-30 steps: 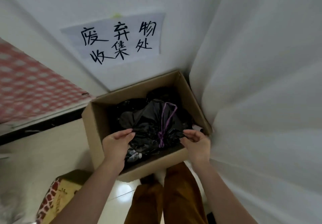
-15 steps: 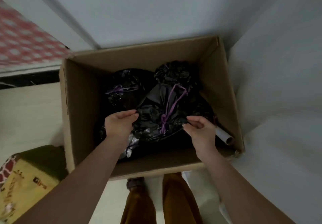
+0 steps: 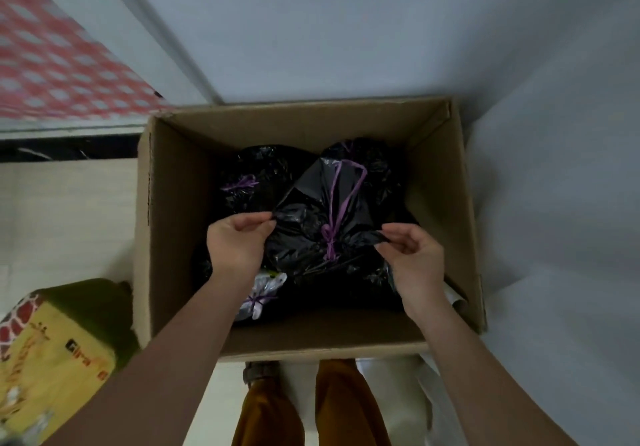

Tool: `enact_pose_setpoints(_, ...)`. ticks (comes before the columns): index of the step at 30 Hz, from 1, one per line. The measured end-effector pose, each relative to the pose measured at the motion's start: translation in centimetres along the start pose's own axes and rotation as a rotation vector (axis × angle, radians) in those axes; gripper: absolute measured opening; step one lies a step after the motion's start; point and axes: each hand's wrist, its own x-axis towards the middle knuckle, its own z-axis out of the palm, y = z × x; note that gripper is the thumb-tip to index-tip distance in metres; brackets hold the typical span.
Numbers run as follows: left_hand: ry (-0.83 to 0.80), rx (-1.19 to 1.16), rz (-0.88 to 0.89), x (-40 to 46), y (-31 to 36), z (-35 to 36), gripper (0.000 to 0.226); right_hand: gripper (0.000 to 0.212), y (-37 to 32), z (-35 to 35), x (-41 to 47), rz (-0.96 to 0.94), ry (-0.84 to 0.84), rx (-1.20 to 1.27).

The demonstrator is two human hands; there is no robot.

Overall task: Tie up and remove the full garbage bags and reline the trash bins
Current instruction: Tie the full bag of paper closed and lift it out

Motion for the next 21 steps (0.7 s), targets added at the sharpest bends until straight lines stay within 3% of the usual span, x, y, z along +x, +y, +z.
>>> enact_pose_setpoints(5,-0.002,0.111,-0.005,0.3,-2.7,0.2,0.018,0.036,1.6,1.3,1.1,-0.001,-0.079,-0.126)
enact_pose_setpoints(10,-0.017,-0.008,-0.035,-0.5,-3.0,-0.8,0.019,0.034,1.9,1.0,0.0,-0.009,-0.146,-0.153)
enact_pose_setpoints(13,0.054,-0.092,-0.012,-0.6,-1.9,-1.8,0.018,0.033,1.3,0.5,-0.7,-0.026,-0.145,-0.109)
enact_pose_setpoints(18,0.116,-0.027,0.045,-0.6,-2.1,-2.4,0.018,0.034,-0.4,1.7,0.4,-0.045,-0.152,-0.146)
enact_pose_setpoints(21,0.034,0.097,0.106,-1.2,-2.9,-3.0,0.023,0.052,-1.4,2.8,0.2,-0.066,-0.259,-0.283)
